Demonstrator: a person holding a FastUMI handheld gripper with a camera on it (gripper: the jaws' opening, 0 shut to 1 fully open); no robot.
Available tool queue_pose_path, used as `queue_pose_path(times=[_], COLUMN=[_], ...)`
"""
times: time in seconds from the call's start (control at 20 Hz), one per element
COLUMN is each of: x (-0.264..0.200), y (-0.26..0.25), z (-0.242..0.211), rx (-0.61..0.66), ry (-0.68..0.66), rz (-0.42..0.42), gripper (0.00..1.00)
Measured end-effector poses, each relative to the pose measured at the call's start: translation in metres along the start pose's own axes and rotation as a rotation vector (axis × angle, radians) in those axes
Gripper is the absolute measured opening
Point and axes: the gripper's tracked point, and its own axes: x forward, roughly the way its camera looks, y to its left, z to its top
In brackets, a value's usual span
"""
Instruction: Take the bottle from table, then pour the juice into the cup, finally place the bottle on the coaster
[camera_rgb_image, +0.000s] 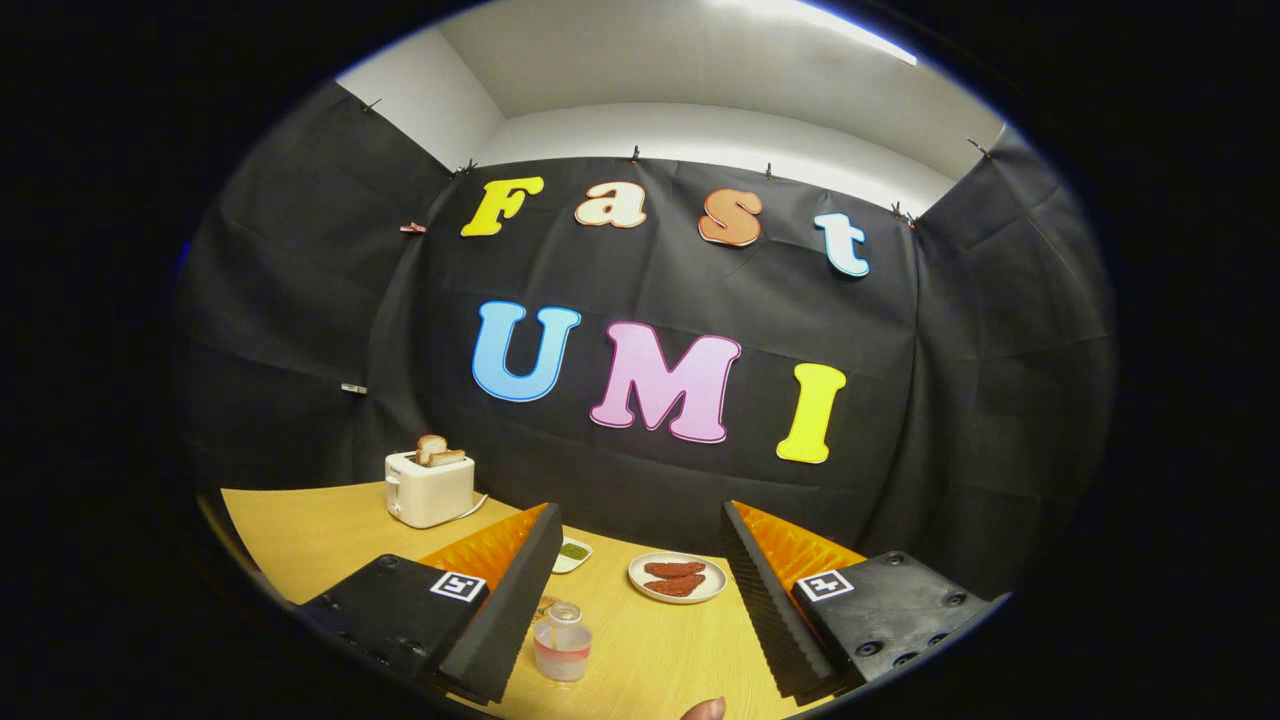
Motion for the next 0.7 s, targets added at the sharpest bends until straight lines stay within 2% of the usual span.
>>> queue_pose_path(times=[0.3, 0.7], x=[0.007, 0.019], y=[0.015, 0.034], z=[-0.014, -0.071], rx=[0.019, 0.072], ry=[0.009, 0.044], rz=[0.025, 0.057], gripper=[0.97, 0.97])
